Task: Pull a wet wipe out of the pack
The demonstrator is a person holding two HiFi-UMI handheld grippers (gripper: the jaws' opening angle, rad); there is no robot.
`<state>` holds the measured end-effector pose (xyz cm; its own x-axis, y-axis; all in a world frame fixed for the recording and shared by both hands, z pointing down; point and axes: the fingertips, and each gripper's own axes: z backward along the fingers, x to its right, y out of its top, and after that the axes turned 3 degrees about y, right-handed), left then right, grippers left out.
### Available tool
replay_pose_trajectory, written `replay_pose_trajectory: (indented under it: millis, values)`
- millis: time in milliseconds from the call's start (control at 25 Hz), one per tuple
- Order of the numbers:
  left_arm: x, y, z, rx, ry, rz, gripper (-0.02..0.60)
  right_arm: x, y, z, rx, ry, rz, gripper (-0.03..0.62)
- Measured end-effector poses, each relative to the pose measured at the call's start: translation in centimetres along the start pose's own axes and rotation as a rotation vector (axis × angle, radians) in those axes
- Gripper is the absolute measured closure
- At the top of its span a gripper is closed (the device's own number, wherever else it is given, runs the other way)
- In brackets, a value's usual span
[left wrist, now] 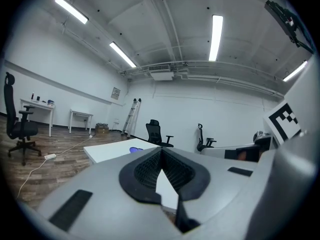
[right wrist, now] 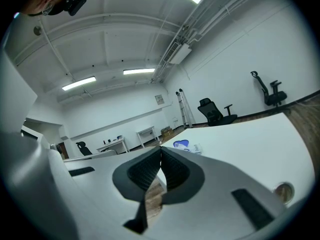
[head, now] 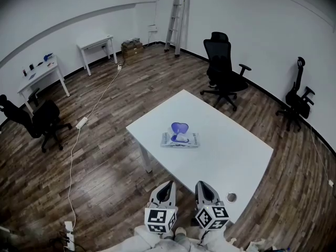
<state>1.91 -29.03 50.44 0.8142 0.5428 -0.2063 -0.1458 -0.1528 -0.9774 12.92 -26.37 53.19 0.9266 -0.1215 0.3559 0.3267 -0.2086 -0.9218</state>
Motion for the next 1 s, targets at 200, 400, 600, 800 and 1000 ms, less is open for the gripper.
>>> replay_pose_trajectory:
  millis: [200, 400, 600, 800, 1000]
  values:
    - [0.1, -0.2, -0.7, -0.001, -0.001, -0.013, 0.581, 0.9, -0.2, -1.0, -0.022, 0.012, 0.002, 0.585]
    - [-0.8, -0.5, -0.9, -0.009, 0.033, -0.015, 0.581, 1.8, -0.5, -2.9, -0.042, 0.030, 0.018, 0.585]
    - [-1.7, -0.8, -0.5, -0.021, 0.069, -0.020, 0.581, 2.9, 0.4, -6.0, -0.049, 0.055, 0.059, 0.583]
    - [-3.4, -0.6, -0.1, -0.020, 0.126, -0.034, 0.581, 3.7, 1.1, -9.7, -0.076, 0.074, 0.125, 0.583]
    - [-5.0, -0.7, 0.9, -0.024, 0.166, -0.026, 0.581, 4.2, 0.9, -12.9, -0.086, 0.073, 0.153, 0.582]
